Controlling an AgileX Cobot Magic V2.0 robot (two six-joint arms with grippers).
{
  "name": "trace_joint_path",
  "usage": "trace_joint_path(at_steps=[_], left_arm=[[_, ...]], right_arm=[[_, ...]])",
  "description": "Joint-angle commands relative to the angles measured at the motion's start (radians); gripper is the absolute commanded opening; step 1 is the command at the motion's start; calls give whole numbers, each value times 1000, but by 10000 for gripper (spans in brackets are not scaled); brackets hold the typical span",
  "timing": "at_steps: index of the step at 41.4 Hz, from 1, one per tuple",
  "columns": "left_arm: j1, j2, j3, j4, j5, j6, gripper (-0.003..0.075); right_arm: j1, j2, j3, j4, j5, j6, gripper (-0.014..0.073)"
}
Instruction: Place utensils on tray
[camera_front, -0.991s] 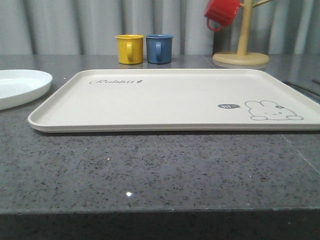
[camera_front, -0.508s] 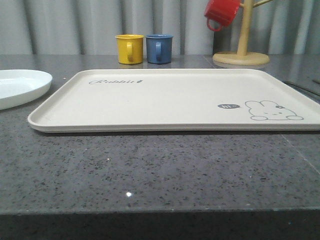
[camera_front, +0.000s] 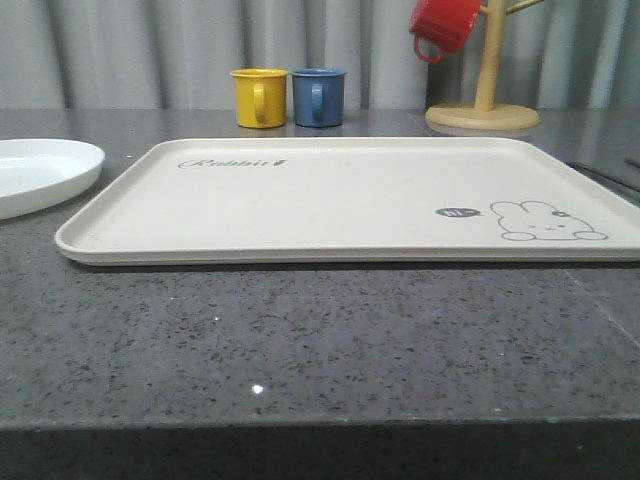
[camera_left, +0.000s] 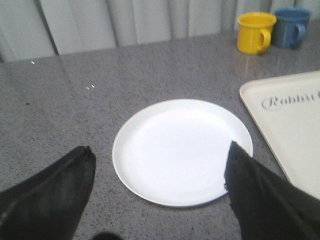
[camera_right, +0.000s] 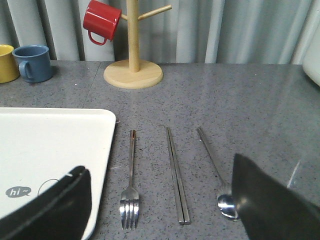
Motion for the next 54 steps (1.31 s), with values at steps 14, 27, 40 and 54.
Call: trace_joint_path(at_steps=[14, 27, 40, 54], left_arm=[[-212, 571, -439, 9, 397, 60, 513], [-221, 869, -653, 12, 543, 113, 376], [-221, 970, -673, 12, 596, 114, 325], [-221, 976, -673, 12, 599, 114, -19]], right_arm=[[-5, 15, -39, -1, -85, -4, 600], [-5, 15, -39, -1, -85, -4, 600], [-5, 15, -39, -1, -85, -4, 600], [-5, 15, -39, -1, -85, -4, 600]])
